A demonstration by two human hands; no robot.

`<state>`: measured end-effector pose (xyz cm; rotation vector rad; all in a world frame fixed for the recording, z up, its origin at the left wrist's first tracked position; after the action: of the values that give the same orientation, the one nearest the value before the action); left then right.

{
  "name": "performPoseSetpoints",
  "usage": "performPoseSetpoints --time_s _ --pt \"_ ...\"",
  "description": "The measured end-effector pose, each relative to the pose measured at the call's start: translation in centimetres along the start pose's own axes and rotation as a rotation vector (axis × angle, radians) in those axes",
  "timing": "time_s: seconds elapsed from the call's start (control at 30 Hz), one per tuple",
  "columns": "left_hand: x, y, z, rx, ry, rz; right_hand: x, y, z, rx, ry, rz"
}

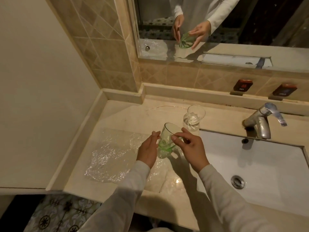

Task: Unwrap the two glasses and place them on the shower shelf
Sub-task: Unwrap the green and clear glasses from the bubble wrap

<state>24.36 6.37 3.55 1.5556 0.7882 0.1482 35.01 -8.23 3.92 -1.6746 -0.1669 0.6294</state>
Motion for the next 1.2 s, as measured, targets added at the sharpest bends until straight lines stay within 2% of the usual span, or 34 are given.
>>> performPoseSetpoints --time_s 0.2,0.43,0.6,0.8,1.03,1.2 --pt "2.8 2.5 -0.6 0.029 -0.027 0.028 2.8 -3.0 1.6 -0.086 0.078 -0.035" --pt "9.1 5.1 -0.2 -0.108 -0.149 -0.018 7.8 -4.2 3.3 -0.215 0.196 -0.081" --pt "13.9 4.2 1.5 -0.193 -0.225 -0.089 10.7 -3.5 3.4 -0.326 0.354 -0.047" --pt "18.2 2.1 3.4 -0.179 -0.280 -0.136 12.8 -2.0 3.4 -0.371 0.484 0.038" --pt "20.7 1.0 4.9 -0.181 -0.377 -0.179 14.2 -0.8 2.9 -0.387 0.545 0.079" --pt "21.9 0.5 4.9 -0.115 -0.381 -0.168 14.9 -0.1 3.1 -0.380 0.567 0.113"
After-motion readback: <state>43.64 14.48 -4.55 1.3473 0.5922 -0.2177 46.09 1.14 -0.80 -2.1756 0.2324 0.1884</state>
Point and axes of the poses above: each hand's wrist, its own x-axis towards the middle knuckle, its own z-axis out of the palm, y = z × x, the point moved 9 cm from there along x, towards the middle knuckle, and after that the axes turned 6 degrees about z, right-handed, at the moved point
